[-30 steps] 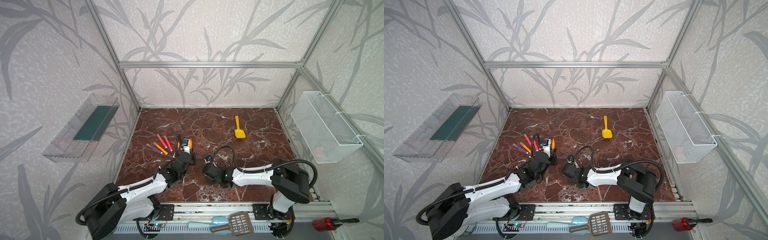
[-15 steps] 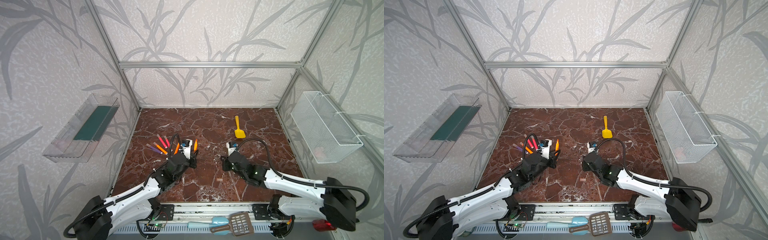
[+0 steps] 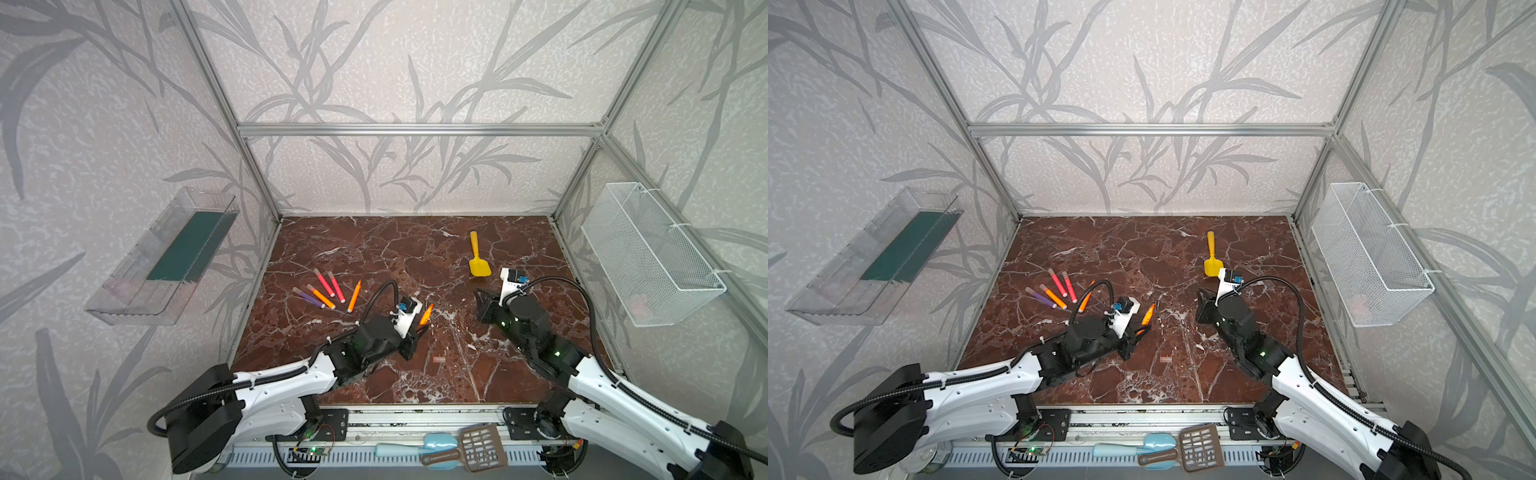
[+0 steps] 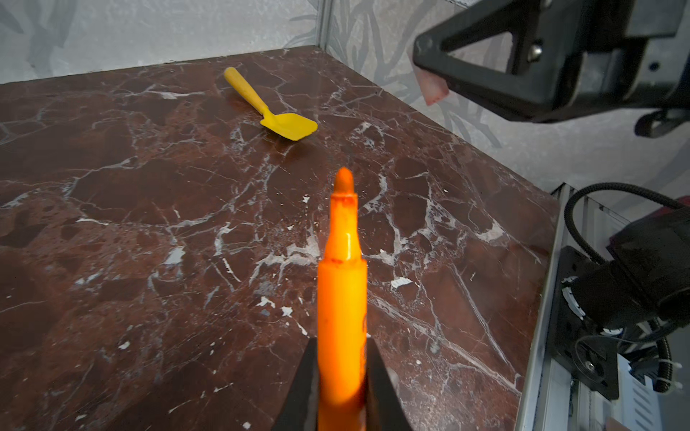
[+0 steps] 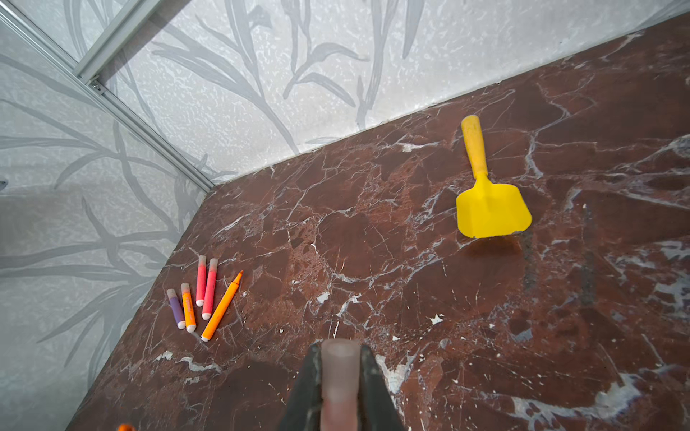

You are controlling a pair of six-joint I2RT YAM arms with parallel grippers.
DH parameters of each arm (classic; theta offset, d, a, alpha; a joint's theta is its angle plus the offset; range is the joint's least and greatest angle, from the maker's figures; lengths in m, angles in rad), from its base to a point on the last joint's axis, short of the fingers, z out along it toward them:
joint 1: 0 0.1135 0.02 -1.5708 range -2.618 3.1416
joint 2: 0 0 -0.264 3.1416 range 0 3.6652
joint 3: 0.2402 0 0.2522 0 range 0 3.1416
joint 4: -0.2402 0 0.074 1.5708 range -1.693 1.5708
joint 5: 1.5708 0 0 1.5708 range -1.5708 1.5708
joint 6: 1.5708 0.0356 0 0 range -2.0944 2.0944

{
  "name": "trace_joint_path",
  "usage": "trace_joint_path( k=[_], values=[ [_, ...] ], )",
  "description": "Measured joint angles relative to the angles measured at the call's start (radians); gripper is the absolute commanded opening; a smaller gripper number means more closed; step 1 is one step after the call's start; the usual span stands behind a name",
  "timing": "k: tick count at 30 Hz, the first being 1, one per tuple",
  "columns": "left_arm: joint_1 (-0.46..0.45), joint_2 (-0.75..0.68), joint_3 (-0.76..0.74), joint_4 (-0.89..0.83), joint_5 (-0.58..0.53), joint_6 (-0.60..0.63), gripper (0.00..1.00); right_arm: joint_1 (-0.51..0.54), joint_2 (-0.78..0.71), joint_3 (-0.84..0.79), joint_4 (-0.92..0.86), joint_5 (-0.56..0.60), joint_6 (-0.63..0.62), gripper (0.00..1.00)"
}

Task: Insert the pens into the pen caps
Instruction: 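Carry the pink cap over the orange marker tip held by the left gripper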

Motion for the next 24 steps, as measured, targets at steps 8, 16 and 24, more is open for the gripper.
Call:
trace_joint_path(
  k=[8,16,24],
  values=[
    [-0.036,0.086,0.003,0.081,0.033,0.049,0.00,-0.004,0.000,-0.009,0.084,-0.130,-0.009,0.00],
    [-0.039,0.126,0.003,0.126,0.090,0.062,0.00,-0.004,0.021,-0.028,0.202,-0.238,-0.010,0.00],
    [-0.040,0.125,0.003,0.159,0.054,0.058,0.00,-0.004,0.086,-0.054,0.290,-0.356,0.046,0.00]
  ],
)
